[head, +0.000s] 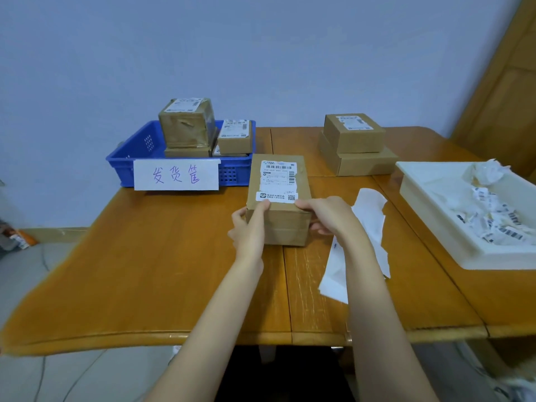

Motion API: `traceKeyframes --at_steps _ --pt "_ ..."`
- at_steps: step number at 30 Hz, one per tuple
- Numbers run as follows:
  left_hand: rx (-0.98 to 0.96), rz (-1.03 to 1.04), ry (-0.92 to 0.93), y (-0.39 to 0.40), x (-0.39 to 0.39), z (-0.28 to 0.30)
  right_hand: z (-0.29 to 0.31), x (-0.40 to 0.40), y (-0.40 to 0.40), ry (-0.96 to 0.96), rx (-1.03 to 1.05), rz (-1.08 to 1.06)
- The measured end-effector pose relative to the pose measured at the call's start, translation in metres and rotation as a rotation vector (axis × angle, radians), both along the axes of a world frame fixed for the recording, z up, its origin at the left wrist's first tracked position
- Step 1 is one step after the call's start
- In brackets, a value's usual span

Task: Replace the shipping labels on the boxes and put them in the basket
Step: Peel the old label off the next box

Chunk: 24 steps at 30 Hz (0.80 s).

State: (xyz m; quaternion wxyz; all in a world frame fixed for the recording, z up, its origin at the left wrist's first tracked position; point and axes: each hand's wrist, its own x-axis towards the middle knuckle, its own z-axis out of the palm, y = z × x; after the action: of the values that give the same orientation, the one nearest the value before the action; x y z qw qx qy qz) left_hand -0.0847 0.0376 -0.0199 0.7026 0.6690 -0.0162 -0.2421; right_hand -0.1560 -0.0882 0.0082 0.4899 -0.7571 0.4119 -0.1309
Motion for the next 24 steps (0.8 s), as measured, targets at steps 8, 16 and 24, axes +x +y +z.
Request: traceKeyframes --at_steps 8,16,24 --pt "0.205 -0.085 -0.184 0.035 -0.017 -0.007 0.002 -0.021 0.017 0.048 0.029 0.096" --pt "0.677 -0.384 -0.467 0.050 0.000 -0.007 -0.010 -0.028 0.018 0.075 0.073 0.117" --pt "0.594 -0.484 -0.301 0.054 0.008 0.003 0.005 -0.032 0.022 0.216 0.087 0.237"
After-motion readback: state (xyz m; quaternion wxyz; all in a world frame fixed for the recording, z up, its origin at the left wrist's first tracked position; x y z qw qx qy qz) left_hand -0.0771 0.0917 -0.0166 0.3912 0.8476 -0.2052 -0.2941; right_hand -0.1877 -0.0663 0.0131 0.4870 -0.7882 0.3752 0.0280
